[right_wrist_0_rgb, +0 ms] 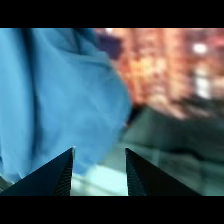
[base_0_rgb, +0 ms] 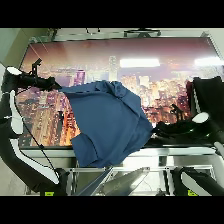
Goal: Fold the shirts.
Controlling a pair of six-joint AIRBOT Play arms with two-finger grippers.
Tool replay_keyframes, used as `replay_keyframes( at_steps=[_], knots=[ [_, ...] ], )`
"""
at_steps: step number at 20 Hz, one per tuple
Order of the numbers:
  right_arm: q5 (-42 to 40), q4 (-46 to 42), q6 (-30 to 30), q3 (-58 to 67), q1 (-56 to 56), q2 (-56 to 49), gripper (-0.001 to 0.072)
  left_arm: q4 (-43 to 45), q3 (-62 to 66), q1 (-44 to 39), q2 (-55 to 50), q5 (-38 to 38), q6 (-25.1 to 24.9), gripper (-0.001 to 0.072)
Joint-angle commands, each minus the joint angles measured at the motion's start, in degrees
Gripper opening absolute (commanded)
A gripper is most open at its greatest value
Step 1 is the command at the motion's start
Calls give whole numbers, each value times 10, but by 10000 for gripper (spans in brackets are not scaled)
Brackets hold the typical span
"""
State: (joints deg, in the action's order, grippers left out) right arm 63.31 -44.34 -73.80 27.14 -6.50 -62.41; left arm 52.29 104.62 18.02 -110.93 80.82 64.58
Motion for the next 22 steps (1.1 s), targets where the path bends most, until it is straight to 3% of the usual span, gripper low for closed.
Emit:
replay_keyframes(
  at_steps=[1, 5, 6, 7, 10, 13, 17, 22],
  knots=[
    [-116, 86, 53, -50, 38, -36, 373, 1, 0, -1, 0, 1, 3, 12],
    [-117, 164, 137, -30, 50, -84, 336, 1, 0, 1, 0, 2, 3, 12],
    [-112, 165, 147, -16, 50, -84, 123, 2, 0, 2, 0, 7, 3, 12],
    [-109, 163, 150, 4, 50, -84, 25, 1, 0, 6, 0, 14, 3, 12],
    [-110, 118, 148, 122, 28, -103, 24, 6, 0, 15, 0, 49, 13, 12],
    [-81, 91, 138, 299, -20, -195, 24, 5, -15, 31, 3, 92, 52, 11],
    [-5, 92, 123, 546, -32, -355, 24, 7, -174, 32, 45, 135, 83, 10],
    [12, 96, 99, 703, -23, -440, 24, 7, -413, 13, 104, 80, 94, 10]
  ],
)
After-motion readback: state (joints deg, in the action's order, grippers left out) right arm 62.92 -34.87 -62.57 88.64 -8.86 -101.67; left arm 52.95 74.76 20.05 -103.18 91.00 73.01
